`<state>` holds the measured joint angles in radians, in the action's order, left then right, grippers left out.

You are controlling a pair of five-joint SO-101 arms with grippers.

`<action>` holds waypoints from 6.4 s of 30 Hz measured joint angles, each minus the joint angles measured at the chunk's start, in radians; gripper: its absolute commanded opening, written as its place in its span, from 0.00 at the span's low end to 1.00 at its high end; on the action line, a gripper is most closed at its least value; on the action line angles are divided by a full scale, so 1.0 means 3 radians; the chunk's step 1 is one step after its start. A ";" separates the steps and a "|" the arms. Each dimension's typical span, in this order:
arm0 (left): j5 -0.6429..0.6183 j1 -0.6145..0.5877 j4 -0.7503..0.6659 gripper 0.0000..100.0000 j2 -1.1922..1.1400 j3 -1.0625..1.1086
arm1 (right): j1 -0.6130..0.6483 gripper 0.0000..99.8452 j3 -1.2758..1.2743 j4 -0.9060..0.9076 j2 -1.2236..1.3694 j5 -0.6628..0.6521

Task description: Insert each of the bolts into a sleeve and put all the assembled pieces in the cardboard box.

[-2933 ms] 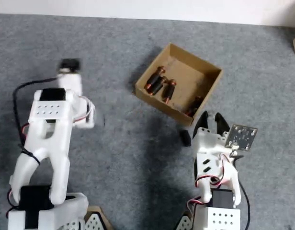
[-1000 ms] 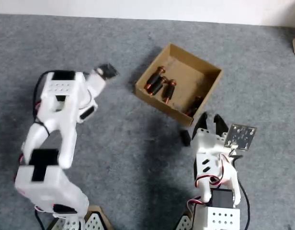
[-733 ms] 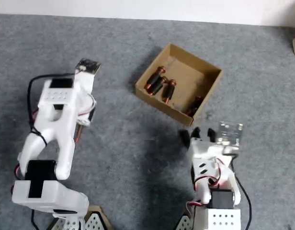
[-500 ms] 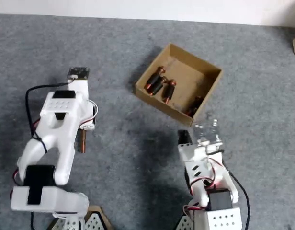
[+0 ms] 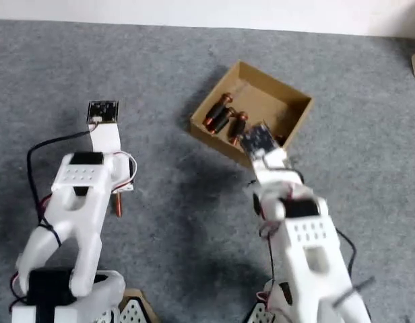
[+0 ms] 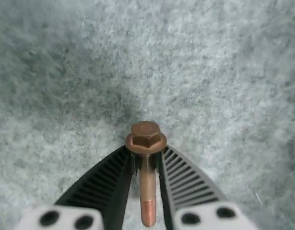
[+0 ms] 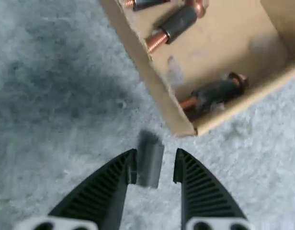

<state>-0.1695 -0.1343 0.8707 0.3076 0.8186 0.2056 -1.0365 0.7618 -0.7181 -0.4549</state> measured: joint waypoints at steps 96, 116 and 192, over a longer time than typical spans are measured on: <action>-0.0962 0.1279 -0.0987 0.01 0.1468 0.0051 | 0.0655 0.01 -0.2133 -0.0363 -0.3667 0.0818; -0.1545 0.1846 -0.1100 0.01 0.1468 0.0051 | 0.0967 0.01 -0.2133 -0.0363 -0.3667 0.0818; -0.1437 0.2133 -0.1897 0.01 0.2388 0.1238 | 0.1074 0.01 -0.2133 -0.0286 -0.3652 0.1161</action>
<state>-0.6007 0.5056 0.3015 1.0242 1.1899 0.5278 -1.6763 0.6759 -1.8136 -0.1066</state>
